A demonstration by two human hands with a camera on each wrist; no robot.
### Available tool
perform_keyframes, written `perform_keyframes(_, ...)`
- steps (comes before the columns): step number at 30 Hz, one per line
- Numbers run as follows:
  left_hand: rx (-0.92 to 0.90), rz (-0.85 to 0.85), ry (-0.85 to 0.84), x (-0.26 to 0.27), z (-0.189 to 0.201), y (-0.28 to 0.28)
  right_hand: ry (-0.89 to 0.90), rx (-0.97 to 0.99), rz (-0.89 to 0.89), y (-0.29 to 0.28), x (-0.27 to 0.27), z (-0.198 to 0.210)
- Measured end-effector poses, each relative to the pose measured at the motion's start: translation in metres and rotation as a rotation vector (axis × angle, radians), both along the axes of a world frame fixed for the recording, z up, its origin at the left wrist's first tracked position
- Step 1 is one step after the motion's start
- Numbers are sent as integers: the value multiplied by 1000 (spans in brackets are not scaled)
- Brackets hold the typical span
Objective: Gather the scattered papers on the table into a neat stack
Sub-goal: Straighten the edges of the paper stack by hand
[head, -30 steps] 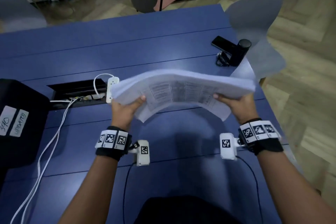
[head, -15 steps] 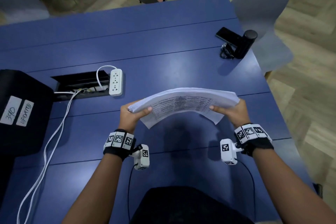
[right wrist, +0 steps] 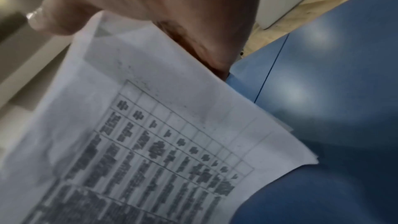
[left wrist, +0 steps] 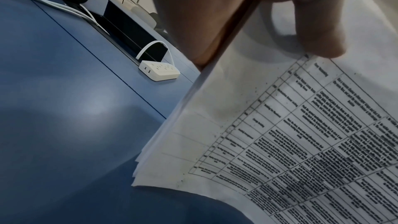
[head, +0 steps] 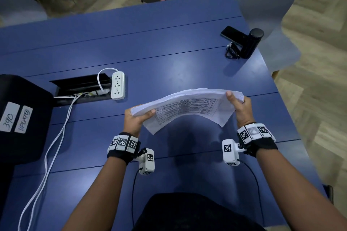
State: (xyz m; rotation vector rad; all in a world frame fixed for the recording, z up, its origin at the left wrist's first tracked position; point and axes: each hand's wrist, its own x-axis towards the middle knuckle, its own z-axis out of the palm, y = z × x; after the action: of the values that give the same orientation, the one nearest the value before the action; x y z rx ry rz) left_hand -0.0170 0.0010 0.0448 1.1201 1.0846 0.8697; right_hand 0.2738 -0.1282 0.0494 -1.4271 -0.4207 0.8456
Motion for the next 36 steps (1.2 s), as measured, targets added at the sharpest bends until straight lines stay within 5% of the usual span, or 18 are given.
perform_keyframes(11, 22, -39, -33, -3, 0, -1, -55, -21, -177, 13, -10, 22)
perform_keyframes(36, 18, -45, -35, -2, -4, 3, -87, -153, -240, 14, -13, 25)
